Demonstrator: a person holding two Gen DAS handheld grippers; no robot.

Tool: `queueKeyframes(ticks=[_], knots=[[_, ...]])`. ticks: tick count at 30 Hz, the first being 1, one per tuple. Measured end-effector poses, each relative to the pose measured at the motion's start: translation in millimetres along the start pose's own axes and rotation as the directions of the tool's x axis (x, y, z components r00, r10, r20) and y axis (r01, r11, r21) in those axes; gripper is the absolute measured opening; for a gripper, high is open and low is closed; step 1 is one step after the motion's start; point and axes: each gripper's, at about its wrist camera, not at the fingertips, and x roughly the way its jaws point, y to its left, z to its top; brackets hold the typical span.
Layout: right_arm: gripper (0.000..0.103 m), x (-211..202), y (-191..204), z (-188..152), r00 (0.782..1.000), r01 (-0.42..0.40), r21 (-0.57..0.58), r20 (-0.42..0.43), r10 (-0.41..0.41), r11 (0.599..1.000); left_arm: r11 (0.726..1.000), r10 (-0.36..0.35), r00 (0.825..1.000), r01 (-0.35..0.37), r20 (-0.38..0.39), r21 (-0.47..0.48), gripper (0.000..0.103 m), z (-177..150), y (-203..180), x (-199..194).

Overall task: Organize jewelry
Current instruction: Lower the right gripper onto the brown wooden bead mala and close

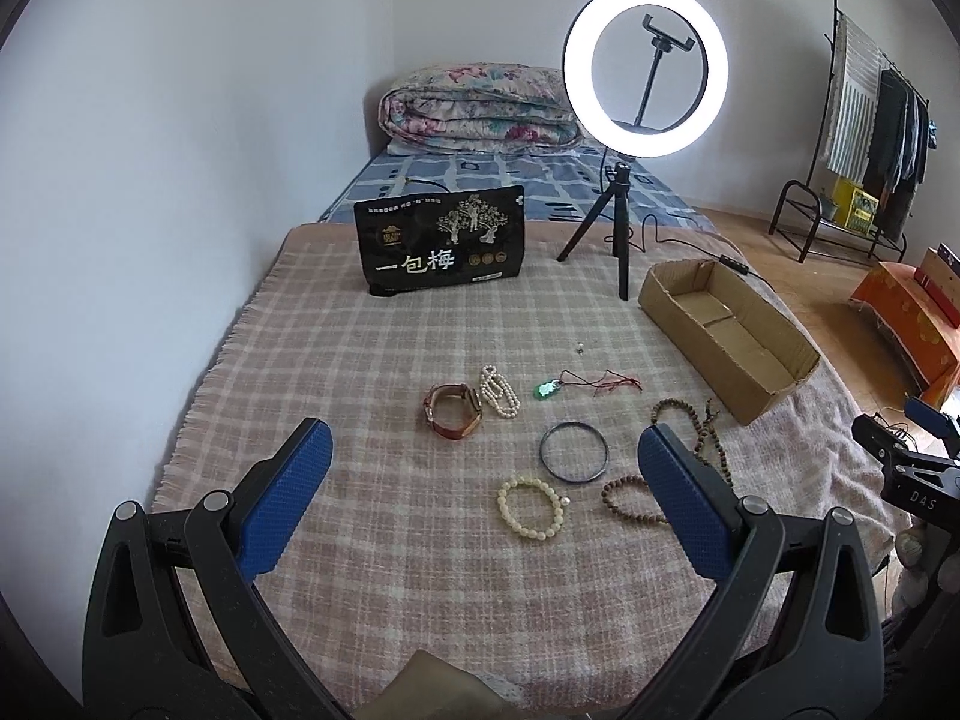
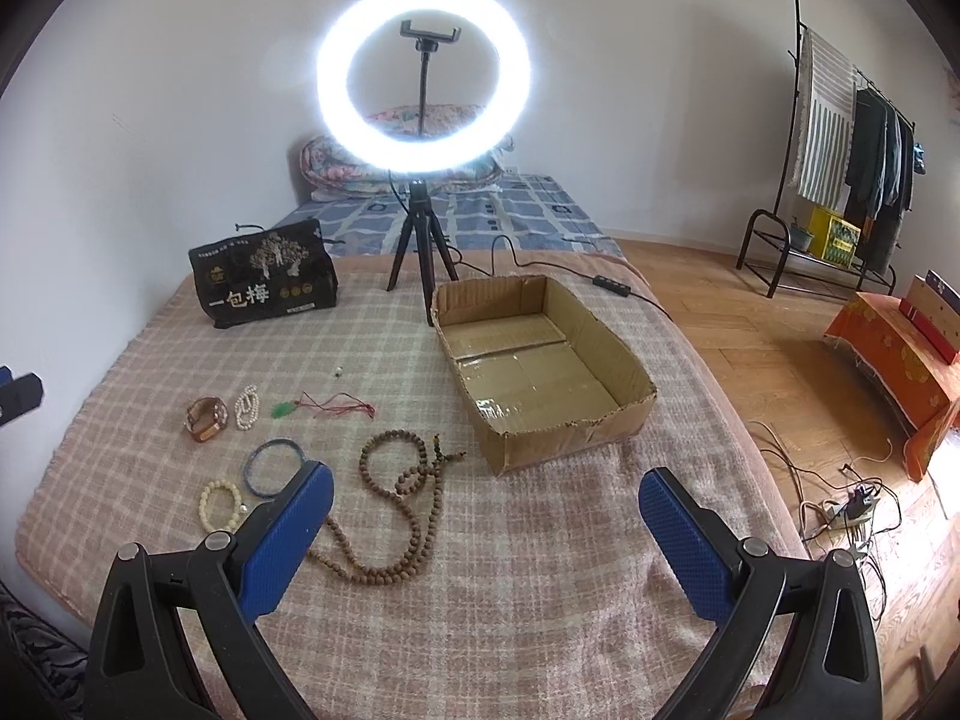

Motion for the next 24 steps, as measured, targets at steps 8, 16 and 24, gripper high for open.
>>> queueKeyframes(ticks=[8,16,24], knots=[[0.103,24.5,2.1,-3.1,0.996,0.001,-0.019,-0.088,-0.002,1.000,1.000,0.018,0.993,-0.018,-0.117,0.006,0.103,12.4,28.6,50.5],[0.096,66.3,16.5,-4.8,0.978,-0.082,-0.095,-0.198,0.062,0.992,0.999,0.022,0.973,-0.029,-0.230,-0.024,0.102,17.2,44.4,110.4],[0.083,115.1,19.2,-22.2,0.935,-0.124,-0.104,-0.346,0.081,0.987,0.992,0.095,0.936,-0.117,-0.339,-0.045,0.094,9.4,57.1,164.4]])
